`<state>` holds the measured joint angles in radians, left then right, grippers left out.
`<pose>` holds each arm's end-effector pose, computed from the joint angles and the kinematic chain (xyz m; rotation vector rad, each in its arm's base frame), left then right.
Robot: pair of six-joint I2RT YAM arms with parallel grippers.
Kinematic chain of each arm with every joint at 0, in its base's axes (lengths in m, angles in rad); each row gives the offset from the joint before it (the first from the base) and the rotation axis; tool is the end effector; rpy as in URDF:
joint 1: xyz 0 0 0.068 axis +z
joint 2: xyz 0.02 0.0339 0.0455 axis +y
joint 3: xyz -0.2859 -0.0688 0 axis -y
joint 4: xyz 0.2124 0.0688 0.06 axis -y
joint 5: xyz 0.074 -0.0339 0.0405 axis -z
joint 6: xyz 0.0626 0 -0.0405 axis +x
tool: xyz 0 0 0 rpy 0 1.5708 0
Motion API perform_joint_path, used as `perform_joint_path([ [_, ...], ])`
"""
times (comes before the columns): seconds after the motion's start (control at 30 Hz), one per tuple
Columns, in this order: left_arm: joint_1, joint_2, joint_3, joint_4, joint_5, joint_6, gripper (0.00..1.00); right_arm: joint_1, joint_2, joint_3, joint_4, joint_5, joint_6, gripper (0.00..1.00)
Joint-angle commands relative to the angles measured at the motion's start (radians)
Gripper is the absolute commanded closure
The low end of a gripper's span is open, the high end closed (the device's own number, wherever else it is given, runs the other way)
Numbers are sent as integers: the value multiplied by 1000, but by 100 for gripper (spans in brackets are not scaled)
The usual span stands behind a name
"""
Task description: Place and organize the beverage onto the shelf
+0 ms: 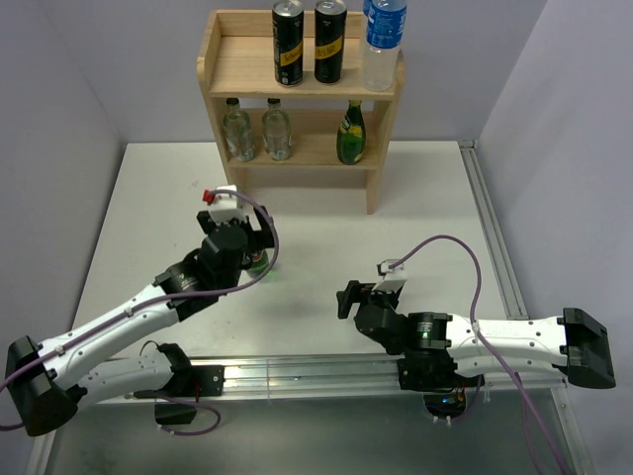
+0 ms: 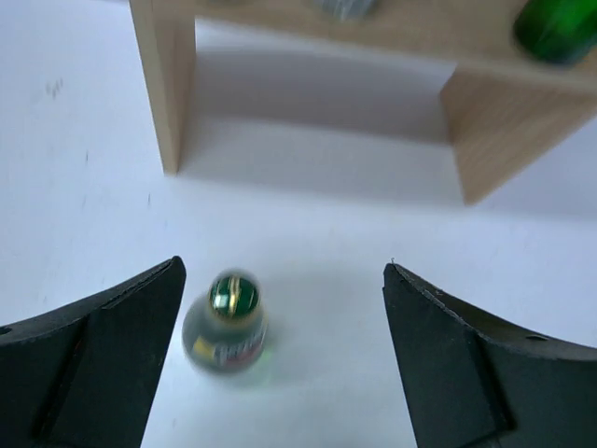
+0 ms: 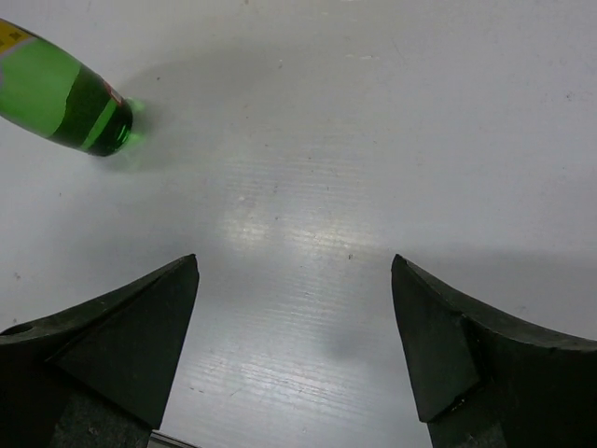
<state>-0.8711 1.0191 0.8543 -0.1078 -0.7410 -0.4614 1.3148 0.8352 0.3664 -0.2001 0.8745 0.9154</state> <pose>0.1645 -0.1298 0.3490 -0.1453 1.7733 -0.2792 0.0805 0.1178 0.2122 0.0460 2.0072 0.4486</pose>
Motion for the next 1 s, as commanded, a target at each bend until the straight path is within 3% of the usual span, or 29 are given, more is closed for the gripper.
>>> perform_joint_path([
  [0.0,-45,-57,-86,-127,-21,-137,6,-5,12,19,13,35,7,9],
  [0.27,-166,-31,-293,-53,-106,-305,7,-6,-5,19,-10,40,28,9],
  [0.43,-195,38,-354,98,-170,-304,7,-5,-27,8,-30,40,40,9],
  [0.53,-195,76,-409,268,-204,-258,6,-5,-39,2,-36,41,51,9],
  [0.8,-161,269,-440,479,-225,-174,7,-5,-33,-14,-30,38,59,9],
  [0.97,-68,337,-460,615,-175,-125,9,-5,-16,-9,-25,32,56,9],
])
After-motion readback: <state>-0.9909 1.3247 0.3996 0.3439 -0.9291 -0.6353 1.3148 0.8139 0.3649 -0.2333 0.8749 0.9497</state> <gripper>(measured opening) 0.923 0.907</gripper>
